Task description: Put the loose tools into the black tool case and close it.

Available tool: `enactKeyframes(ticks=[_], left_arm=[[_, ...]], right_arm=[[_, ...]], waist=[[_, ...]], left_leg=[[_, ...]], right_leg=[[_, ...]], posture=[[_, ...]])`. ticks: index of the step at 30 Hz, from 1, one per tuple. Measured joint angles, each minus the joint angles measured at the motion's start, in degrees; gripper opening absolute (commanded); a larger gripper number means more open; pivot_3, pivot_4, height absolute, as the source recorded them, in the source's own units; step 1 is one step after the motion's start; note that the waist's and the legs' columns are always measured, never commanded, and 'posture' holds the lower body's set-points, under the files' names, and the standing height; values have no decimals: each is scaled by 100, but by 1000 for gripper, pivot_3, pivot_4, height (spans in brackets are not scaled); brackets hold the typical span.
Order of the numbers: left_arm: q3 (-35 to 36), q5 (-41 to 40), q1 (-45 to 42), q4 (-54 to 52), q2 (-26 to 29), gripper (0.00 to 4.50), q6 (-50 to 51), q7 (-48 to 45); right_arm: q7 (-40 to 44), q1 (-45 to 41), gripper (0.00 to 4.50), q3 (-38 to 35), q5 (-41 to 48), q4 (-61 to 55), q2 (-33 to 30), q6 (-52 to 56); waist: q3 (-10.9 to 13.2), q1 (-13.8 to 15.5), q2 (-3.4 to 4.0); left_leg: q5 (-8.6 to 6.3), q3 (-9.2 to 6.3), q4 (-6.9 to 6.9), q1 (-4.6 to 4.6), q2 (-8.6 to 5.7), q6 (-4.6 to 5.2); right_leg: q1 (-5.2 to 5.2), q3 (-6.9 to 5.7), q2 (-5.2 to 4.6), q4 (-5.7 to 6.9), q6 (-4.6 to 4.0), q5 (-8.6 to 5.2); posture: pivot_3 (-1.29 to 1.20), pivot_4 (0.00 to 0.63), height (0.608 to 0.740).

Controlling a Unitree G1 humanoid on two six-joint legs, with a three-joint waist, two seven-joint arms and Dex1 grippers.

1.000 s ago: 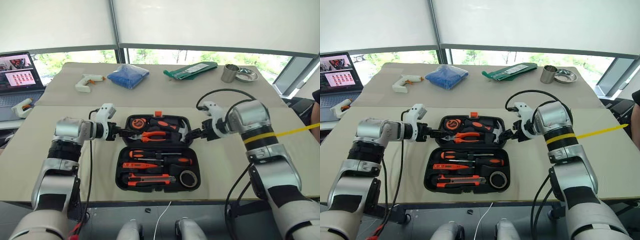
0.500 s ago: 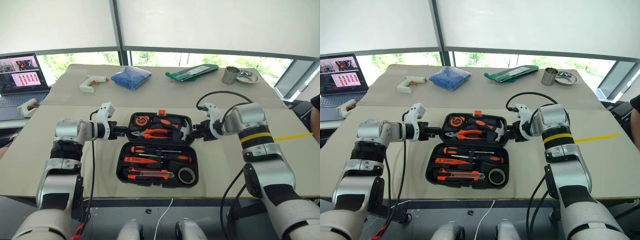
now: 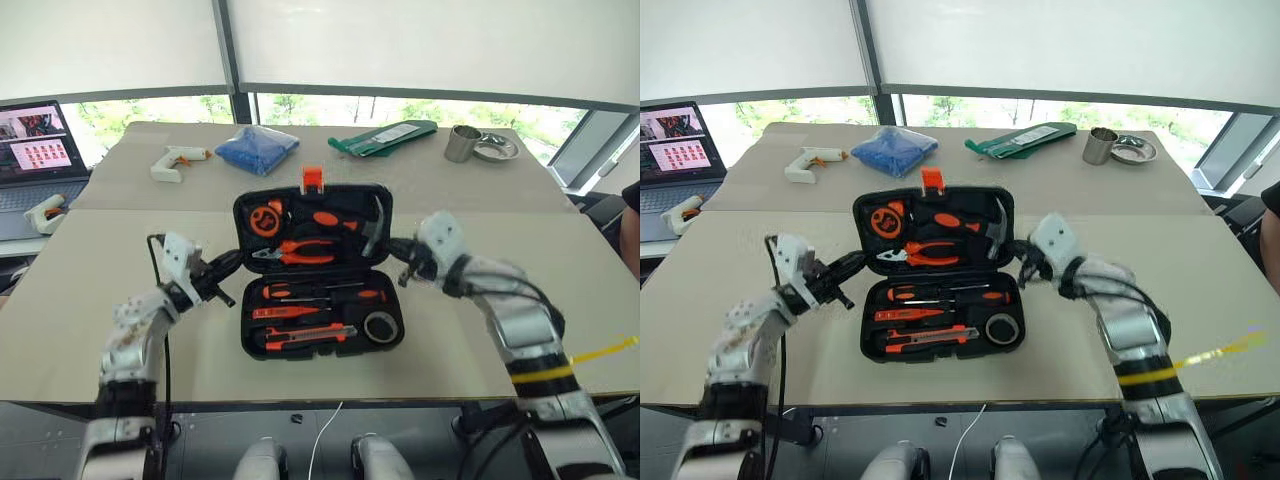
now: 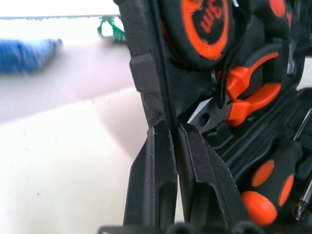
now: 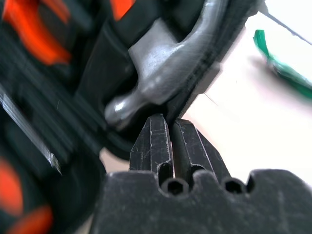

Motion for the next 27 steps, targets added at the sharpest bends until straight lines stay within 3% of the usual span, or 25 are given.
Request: enactKeyframes(ticks=[3,5,7,11,17,18,20,23,25,27], left_arm=[[-135,429,522,-37,131,17,-1242,-44],[-210,620,826,-10,196,767,-1760,-37],[-261,715,1092,31,346,1346,-1975,-125],[-160,728,1628,380,798,2820,-2060,-202],[75,512,1239,892,1455,2884,-1294,-309],[80,438,1076,966,1466,2619,-1139,-375],[11,336,755,1026,1465,2075,-914,-496],[-236,266,22,1011,1376,874,-431,-622],[-465,285,-457,1074,1203,49,-229,-691],[-756,376,-885,1245,995,0,-183,-754]], right_arm=[[-364,478,0,114,-597,290,-306,-1755],[-732,694,0,205,-1072,623,-493,-2734],[-990,887,795,218,-1283,816,-518,-3165],[-1095,1570,2124,91,-1368,986,-697,-3139],[-527,2391,4140,-609,-101,-155,-1014,-2095],[-310,2586,4487,-730,275,-472,-1092,-1754],[19,2839,4500,-772,747,-980,-1172,-1288],[629,3237,4500,-684,1422,-1812,-1438,-432],[1020,3420,3943,-554,1652,-2213,-1682,27],[1278,3483,3353,-327,1729,-2444,-1733,301]], waist=[[0,-11,1],[0,-10,0],[-3,-16,-3],[0,20,-13],[1,21,-12],[0,36,-14],[-2,45,-20],[-2,72,-21],[-3,76,-23],[-4,79,-31]], left_leg=[[-6,29,-6,75,0,7],[-11,42,-9,148,6,12],[-12,52,-9,194,19,12],[-10,58,0,194,26,11],[-10,40,0,199,34,11],[-10,40,0,196,32,11],[-10,39,-1,189,32,11],[-10,46,0,186,25,12],[-10,47,2,186,19,12],[-10,47,2,183,15,12]], right_leg=[[76,4,4,-28,0,-4],[148,4,4,-37,4,-19],[187,6,5,-42,-8,-63],[177,15,-1,-16,-6,-65],[174,20,2,-5,1,-63],[176,16,3,-6,8,-56],[174,14,5,-8,17,-42],[175,14,5,-10,9,-35],[178,14,7,-12,13,-36],[176,13,12,-15,25,-43]], posture=[[0,150,740],[0,150,740],[0,150,740],[0,150,740],[0,150,740],[0,150,740],[0,150,740],[0,150,740],[0,150,740],[0,150,740]])
